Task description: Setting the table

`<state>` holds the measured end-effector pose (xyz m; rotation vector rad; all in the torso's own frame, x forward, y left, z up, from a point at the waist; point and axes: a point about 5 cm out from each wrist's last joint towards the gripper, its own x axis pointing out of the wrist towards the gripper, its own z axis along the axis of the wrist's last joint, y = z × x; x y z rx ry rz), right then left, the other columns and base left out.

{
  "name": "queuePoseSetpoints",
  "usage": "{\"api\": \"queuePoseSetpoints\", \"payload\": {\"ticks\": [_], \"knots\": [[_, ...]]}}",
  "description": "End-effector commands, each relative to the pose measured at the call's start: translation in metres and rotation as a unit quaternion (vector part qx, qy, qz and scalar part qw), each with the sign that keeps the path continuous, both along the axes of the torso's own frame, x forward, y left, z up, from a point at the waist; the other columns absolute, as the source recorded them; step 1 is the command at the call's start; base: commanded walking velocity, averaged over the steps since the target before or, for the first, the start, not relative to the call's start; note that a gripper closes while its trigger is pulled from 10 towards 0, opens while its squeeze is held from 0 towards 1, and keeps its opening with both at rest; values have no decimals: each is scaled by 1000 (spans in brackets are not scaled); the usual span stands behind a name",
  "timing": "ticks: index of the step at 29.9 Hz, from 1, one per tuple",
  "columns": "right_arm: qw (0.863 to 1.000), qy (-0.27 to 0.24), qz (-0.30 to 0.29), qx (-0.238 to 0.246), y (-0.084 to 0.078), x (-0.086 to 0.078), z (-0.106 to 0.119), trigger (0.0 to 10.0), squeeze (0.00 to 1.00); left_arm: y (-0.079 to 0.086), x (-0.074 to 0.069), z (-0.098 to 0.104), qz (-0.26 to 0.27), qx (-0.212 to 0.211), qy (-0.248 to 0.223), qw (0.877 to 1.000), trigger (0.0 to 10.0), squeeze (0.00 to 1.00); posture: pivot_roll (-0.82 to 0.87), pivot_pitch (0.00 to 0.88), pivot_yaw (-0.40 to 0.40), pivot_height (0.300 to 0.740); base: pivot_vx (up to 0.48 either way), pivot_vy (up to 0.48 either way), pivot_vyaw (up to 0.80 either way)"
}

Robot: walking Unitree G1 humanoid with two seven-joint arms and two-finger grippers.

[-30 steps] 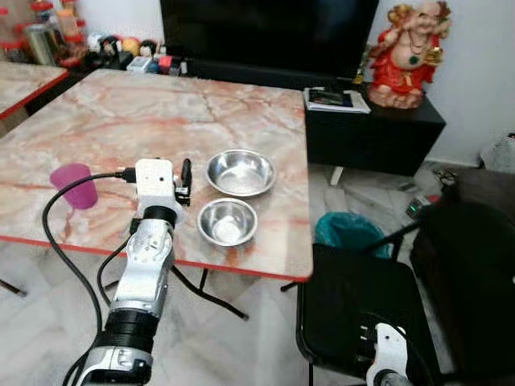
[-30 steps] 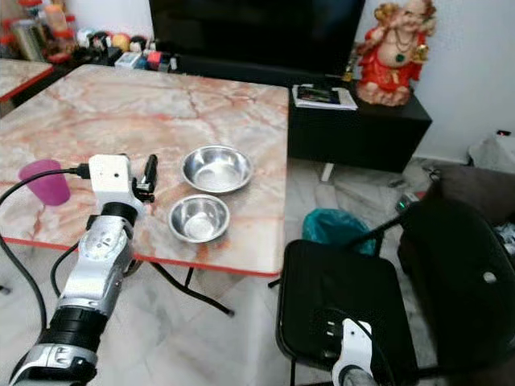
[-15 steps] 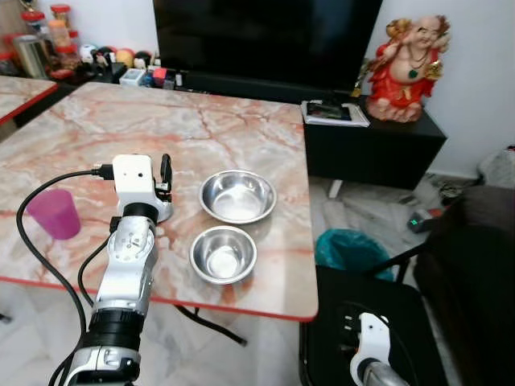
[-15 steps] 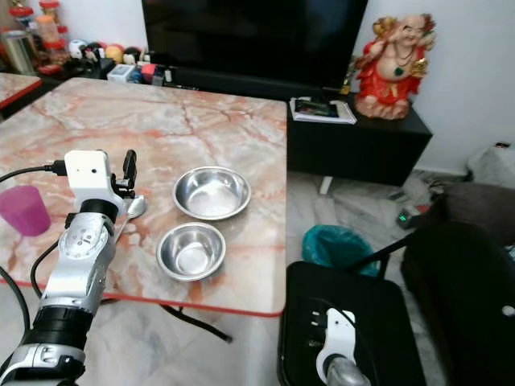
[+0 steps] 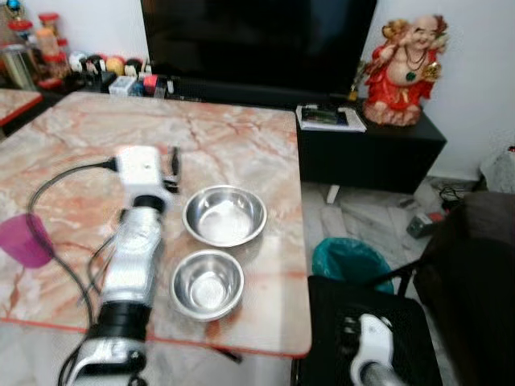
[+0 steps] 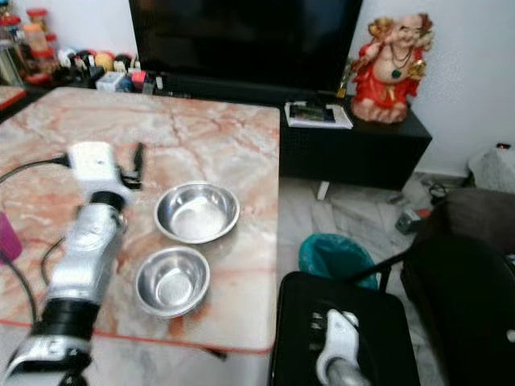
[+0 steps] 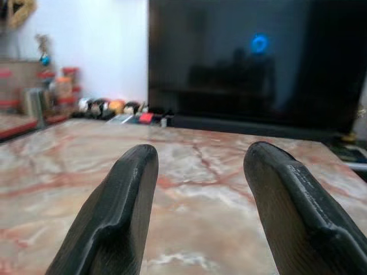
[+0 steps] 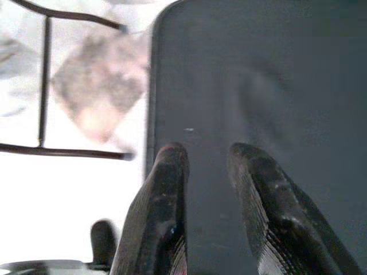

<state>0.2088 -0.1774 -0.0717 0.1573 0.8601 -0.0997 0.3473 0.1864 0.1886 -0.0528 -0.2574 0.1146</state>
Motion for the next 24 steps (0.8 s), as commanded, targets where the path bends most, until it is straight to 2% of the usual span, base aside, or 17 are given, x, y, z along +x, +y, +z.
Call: {"api": "queuePoseSetpoints", "payload": {"ticks": [1,5,8,9,11,12,14,18,21,24], "knots": [[1000,2,-12,-13,-13,-2,0,10000,0,-13,4,8,-29,-36,-2,999,10000,0,58,0,-68,728,0,0,0],[1000,2,-12,-12,-13,-2,0,10000,0,-10,10,5,-40,-103,53,992,10000,0,61,0,-68,728,0,0,0],[1000,2,-12,-11,-13,-2,0,10000,0,-2,15,8,-30,-108,89,990,10000,0,64,0,-67,728,0,0,0],[1000,2,-12,-11,-13,-2,0,10000,0,1,17,13,-32,-122,92,988,10000,133,64,0,-67,728,0,0,0],[1000,2,-13,-11,-13,-2,0,10000,0,2,18,15,-33,-129,91,987,10000,133,64,0,-67,728,0,0,0],[1000,2,-13,-10,-13,-2,0,10000,0,4,19,17,-29,-137,99,985,10000,1000,64,0,-67,728,0,0,0],[1000,2,-13,-10,-13,-2,0,10000,0,9,21,17,-22,-160,134,978,10000,1000,64,0,-67,728,0,0,0],[1000,2,-13,-10,-13,-2,1,10000,0,12,21,18,-15,-175,150,973,10000,1000,64,0,-67,728,0,0,0],[1000,3,-13,-9,-12,-2,0,10000,0,10,23,10,-38,-183,193,963,10000,1000,72,0,-62,728,0,0,0],[1000,4,-11,-6,-11,-2,0,10000,0,9,24,-3,-35,-185,232,954,10000,1000,70,0,-59,728,0,0,0]]}}
